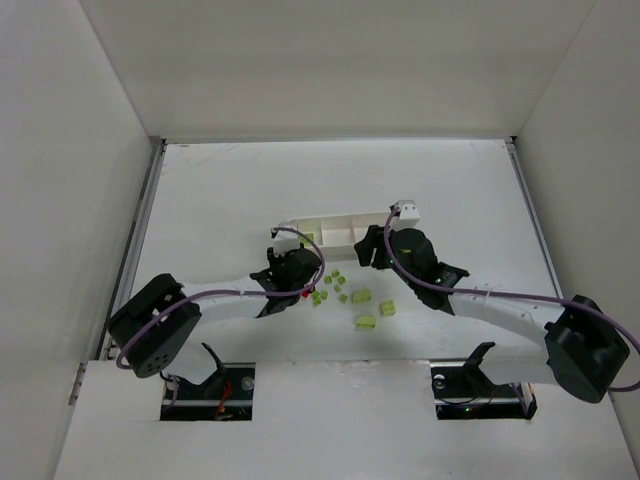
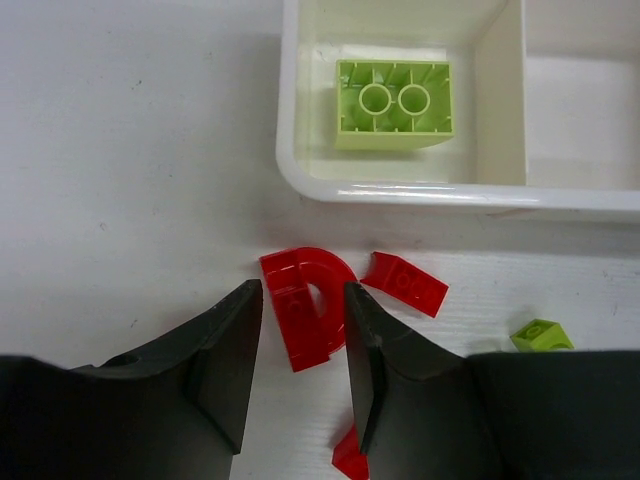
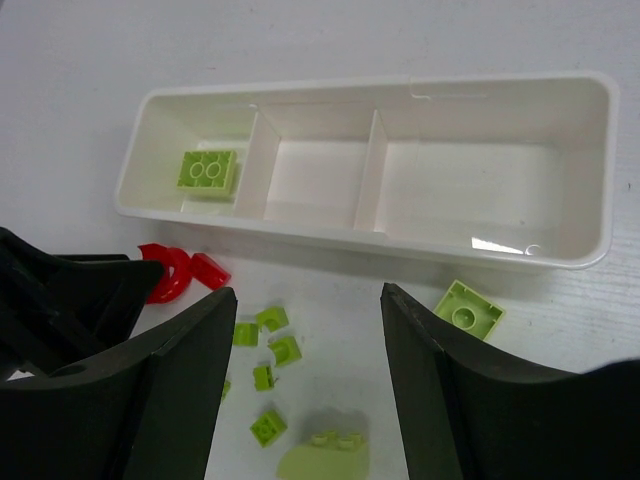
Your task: Sort the legos into containers by color
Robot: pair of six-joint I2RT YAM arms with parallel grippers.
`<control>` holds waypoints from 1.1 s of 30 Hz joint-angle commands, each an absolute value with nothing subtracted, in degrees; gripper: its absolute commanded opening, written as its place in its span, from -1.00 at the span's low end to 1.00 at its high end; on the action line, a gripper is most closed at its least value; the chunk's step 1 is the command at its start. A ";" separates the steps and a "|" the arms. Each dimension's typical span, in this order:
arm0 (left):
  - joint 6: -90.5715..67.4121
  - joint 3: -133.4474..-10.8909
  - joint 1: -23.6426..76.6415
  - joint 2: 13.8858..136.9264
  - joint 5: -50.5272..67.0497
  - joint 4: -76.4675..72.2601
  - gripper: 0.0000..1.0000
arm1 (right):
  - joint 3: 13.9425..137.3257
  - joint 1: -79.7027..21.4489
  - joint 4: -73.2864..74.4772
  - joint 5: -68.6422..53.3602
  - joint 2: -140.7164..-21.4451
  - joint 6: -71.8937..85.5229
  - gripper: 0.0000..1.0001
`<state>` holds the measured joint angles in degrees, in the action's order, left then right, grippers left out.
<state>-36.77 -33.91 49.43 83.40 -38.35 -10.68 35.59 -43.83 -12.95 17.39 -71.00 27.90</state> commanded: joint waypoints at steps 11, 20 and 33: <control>-39.81 -30.76 49.35 76.99 -40.52 -10.19 -0.28 | 35.51 -43.64 -16.70 16.61 -71.37 27.95 0.32; -39.29 -32.61 47.94 82.61 -37.97 -12.48 -0.26 | 35.33 -43.64 -16.79 16.61 -71.02 27.95 0.32; -39.46 -31.55 48.64 80.87 -38.32 -11.35 -0.75 | 34.72 -43.81 -17.75 16.79 -70.93 28.04 0.31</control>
